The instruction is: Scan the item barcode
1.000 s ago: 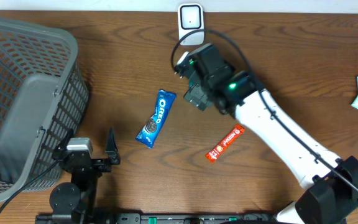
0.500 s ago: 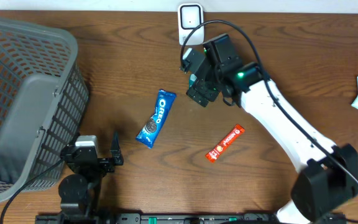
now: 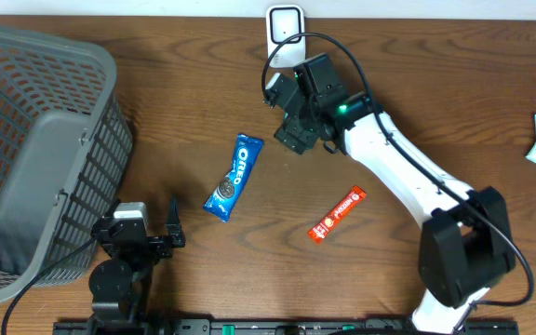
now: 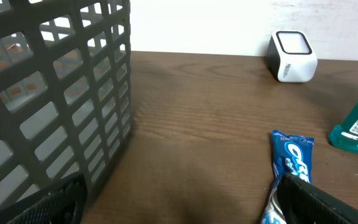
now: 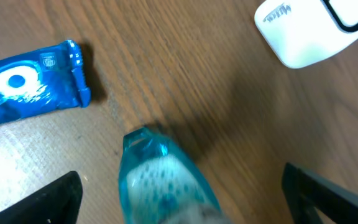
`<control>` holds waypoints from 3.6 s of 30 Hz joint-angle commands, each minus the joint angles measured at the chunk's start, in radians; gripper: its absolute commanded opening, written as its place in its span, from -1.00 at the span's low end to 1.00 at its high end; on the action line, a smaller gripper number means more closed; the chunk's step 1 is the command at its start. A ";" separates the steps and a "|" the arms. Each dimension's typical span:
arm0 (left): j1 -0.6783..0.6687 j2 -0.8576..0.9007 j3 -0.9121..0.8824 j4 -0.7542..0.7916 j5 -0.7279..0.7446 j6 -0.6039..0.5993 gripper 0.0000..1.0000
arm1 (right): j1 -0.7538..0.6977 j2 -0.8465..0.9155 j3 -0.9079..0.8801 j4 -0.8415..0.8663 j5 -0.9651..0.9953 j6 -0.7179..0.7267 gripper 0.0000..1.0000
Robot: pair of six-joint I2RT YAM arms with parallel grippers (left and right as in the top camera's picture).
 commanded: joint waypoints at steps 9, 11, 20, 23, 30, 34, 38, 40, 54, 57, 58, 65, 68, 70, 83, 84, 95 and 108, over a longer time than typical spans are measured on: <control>0.004 -0.006 -0.012 0.003 -0.013 -0.016 0.96 | -0.011 0.081 0.003 0.003 0.037 -0.007 -0.27; 0.004 -0.006 -0.012 0.000 -0.014 -0.016 0.96 | -0.011 0.081 0.004 0.003 0.039 -0.006 -0.49; 0.004 -0.006 -0.012 -0.030 -0.035 -0.016 0.96 | -0.013 0.079 0.031 -0.003 0.063 0.018 -0.88; 0.004 -0.006 -0.012 -0.036 -0.035 -0.016 0.96 | -0.013 0.068 0.065 -0.020 0.066 0.020 -0.89; 0.004 -0.006 -0.012 -0.070 -0.035 -0.016 0.96 | -0.014 0.047 0.167 -0.031 0.198 0.019 -0.89; 0.004 -0.006 -0.012 -0.122 -0.035 -0.016 0.96 | -0.015 0.047 0.206 -0.012 0.288 0.016 -0.91; 0.004 -0.006 -0.012 -0.221 -0.035 -0.016 0.96 | -0.020 0.050 0.211 0.112 0.353 0.008 -0.86; 0.004 -0.006 -0.012 -0.263 -0.035 -0.016 0.96 | -0.027 0.050 0.211 0.179 0.353 0.008 -0.84; 0.004 -0.005 -0.011 -0.298 -0.034 -0.016 0.96 | -0.059 0.113 0.211 0.606 0.365 -0.070 -0.85; 0.004 -0.005 -0.011 -0.298 -0.034 -0.016 0.96 | -0.060 0.148 0.211 0.711 0.414 -0.102 -0.81; 0.004 -0.005 -0.011 -0.298 -0.035 -0.016 0.96 | -0.060 0.161 0.211 0.748 0.423 -0.122 -0.79; 0.004 -0.005 -0.011 -0.298 -0.035 -0.016 0.96 | -0.056 0.243 0.212 0.873 0.431 -0.195 -0.70; 0.004 -0.005 -0.011 -0.298 -0.035 -0.016 0.96 | -0.054 0.279 0.212 0.928 0.433 -0.229 -0.69; 0.004 -0.005 -0.011 -0.298 -0.035 -0.016 0.96 | -0.053 0.302 0.214 0.973 0.437 -0.254 -0.68; 0.004 -0.005 -0.011 -0.298 -0.034 -0.016 0.96 | 0.001 0.552 0.471 1.001 0.562 -0.472 -0.70; 0.004 -0.005 -0.011 -0.298 -0.035 -0.016 0.96 | 0.006 0.565 0.487 1.001 0.570 -0.493 -0.70; 0.004 -0.005 -0.011 -0.298 -0.035 -0.016 0.95 | 0.029 0.600 0.518 1.001 0.621 -0.565 -0.71; 0.004 -0.005 -0.011 -0.298 -0.034 -0.016 0.96 | 0.047 0.598 0.518 1.000 0.842 -0.557 -0.67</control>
